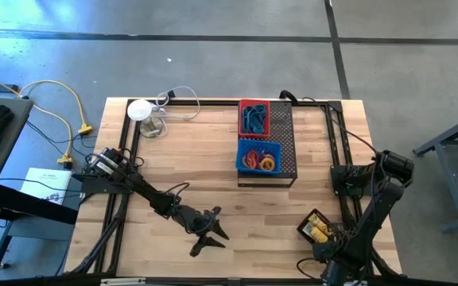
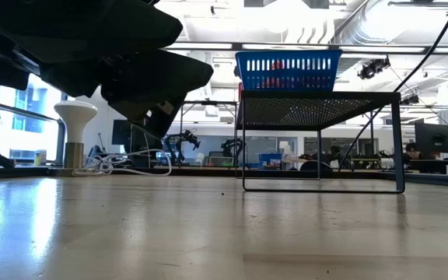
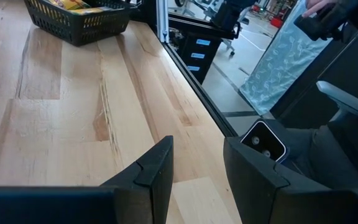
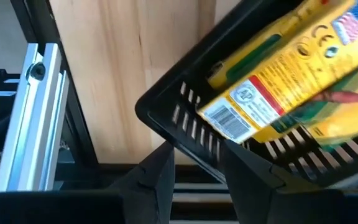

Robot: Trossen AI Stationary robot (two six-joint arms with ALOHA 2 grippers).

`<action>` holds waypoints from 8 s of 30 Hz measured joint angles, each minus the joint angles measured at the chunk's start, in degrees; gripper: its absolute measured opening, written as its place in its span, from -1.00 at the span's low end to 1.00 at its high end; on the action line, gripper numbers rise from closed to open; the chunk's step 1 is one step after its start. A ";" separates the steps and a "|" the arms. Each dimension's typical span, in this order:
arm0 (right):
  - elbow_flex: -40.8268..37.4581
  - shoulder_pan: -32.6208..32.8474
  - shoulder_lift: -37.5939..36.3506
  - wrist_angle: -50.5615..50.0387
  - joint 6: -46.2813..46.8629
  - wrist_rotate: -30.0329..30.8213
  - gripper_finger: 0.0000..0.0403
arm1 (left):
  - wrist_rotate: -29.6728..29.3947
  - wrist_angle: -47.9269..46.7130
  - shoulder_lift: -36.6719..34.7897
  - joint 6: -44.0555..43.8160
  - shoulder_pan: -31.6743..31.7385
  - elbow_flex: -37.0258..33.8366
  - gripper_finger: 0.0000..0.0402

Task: Pick & Place Office Desk Supplies
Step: Put the black basket on the shelf, then return to Home Position

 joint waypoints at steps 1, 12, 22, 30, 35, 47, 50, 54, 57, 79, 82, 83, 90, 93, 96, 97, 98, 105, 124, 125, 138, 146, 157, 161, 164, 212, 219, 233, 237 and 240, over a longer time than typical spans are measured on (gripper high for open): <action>-0.46 0.00 0.00 0.75 0.00 0.01 -0.40 | 0.00 0.00 0.00 0.00 0.02 0.00 -0.32; -5.68 -1.42 0.09 10.95 3.97 -0.50 -0.43 | 0.00 0.00 0.00 -0.06 0.02 0.00 -0.32; -5.63 -5.37 0.04 9.50 3.15 -0.58 -0.91 | -0.50 0.00 0.00 -0.42 0.81 0.00 -0.32; -5.39 -5.66 0.04 6.84 6.34 -0.48 -0.98 | -0.46 0.00 0.00 -0.51 0.79 0.00 -0.32; -1.19 -6.30 0.04 -1.97 6.36 1.19 -0.99 | -0.46 -0.02 0.00 -0.55 0.79 0.00 -0.32; 16.80 -12.07 -0.02 -30.01 1.97 11.65 -0.99 | -0.43 -0.03 0.00 -0.56 0.79 0.00 -0.32; 18.32 -14.73 -0.41 -29.60 -3.13 14.62 -0.99 | -0.42 -0.05 0.00 -0.55 0.79 0.00 -0.32; 18.80 -19.39 -0.56 -29.78 -8.22 18.56 -0.99 | -0.42 -0.67 0.00 -0.55 0.79 0.00 -0.32; 18.80 -22.81 -0.55 -29.95 -11.35 19.75 -0.99 | -0.32 -1.26 0.00 -0.55 0.79 0.01 -0.32; 22.76 -32.32 -6.31 -29.89 -25.05 27.96 -0.99 | 4.37 -2.16 0.00 1.98 6.25 0.00 -0.32; 22.76 -35.92 -6.29 -29.85 -28.75 29.42 -0.99 | 5.34 -2.16 0.00 1.95 6.92 0.00 -0.32; 22.76 -37.26 -6.29 -29.84 -29.94 29.95 -0.99 | 5.35 -2.16 0.00 1.95 7.16 0.00 -0.32; 25.19 -46.26 -6.25 -29.96 -37.90 32.68 -0.99 | 7.13 -2.40 0.00 4.78 8.68 0.00 -0.32; 28.18 -49.81 -6.25 -29.83 -42.00 35.15 -0.99 | 7.21 -2.54 0.00 5.85 9.61 0.00 -0.32; 29.97 -53.57 -6.25 -29.86 -43.86 36.32 -0.99 | 7.23 -2.60 0.00 5.88 10.62 0.00 -0.32; 30.20 -54.65 -6.25 -29.86 -44.40 36.38 -0.99 | 7.27 -2.60 0.00 5.88 10.94 -0.04 -0.32; 30.26 -55.61 -6.25 -29.88 -44.97 36.79 -0.99 | 7.58 -2.60 0.00 5.88 11.28 -0.08 -0.32; 30.28 -63.19 -5.27 -29.96 -50.84 37.22 -0.99 | 11.18 -3.83 0.00 7.14 13.17 -0.11 -0.32; 30.03 -72.50 -3.37 -26.10 -56.07 31.93 -0.98 | 13.88 -5.62 0.00 8.87 14.29 -0.13 -0.32; 29.98 -72.52 -2.88 -25.90 -56.67 31.54 -0.98 | 13.88 -5.62 0.00 8.87 14.29 -0.13 -0.32; 29.82 -72.91 -0.42 -21.94 -58.39 26.88 -0.98 | 13.86 -6.34 0.00 9.02 14.29 -0.13 -0.32; 29.82 -72.94 -0.42 -20.77 -58.17 27.13 -0.98 | 13.84 -6.46 0.00 9.02 14.29 -0.13 -0.32; 29.82 -72.90 -0.42 -20.80 -55.16 26.76 -0.60 | 13.82 -7.33 0.00 9.29 14.29 -0.13 -0.32; 29.84 -72.67 -0.69 -20.96 -55.22 26.93 -0.44 | 13.81 -7.32 0.00 9.24 14.29 -0.11 -0.32; 31.20 -72.37 -0.83 -22.44 -54.84 26.81 -0.35 | 13.79 -7.30 0.00 9.07 14.29 -0.11 -0.32; -9.55 -40.21 -45.96 14.76 -39.98 29.39 -0.99 | -0.82 -76.87 -67.43 15.46 13.33 -0.13 -1.00; -36.66 -49.35 -57.74 52.87 -56.76 14.17 -0.99 | 4.02 -79.41 -72.21 21.43 19.05 -4.44 -1.00; -65.19 -57.30 -61.35 89.92 -53.56 10.26 -0.99 | 8.56 -76.56 -82.27 19.61 24.76 -16.37 -1.00; -65.67 -54.98 -62.72 89.52 -54.74 10.31 -0.99 | 8.72 -76.60 -89.99 17.73 24.81 -16.26 -1.00; -65.74 -53.67 -64.91 87.69 -56.53 10.31 -0.99 | 7.86 -76.65 -95.87 17.57 24.80 -16.23 -1.00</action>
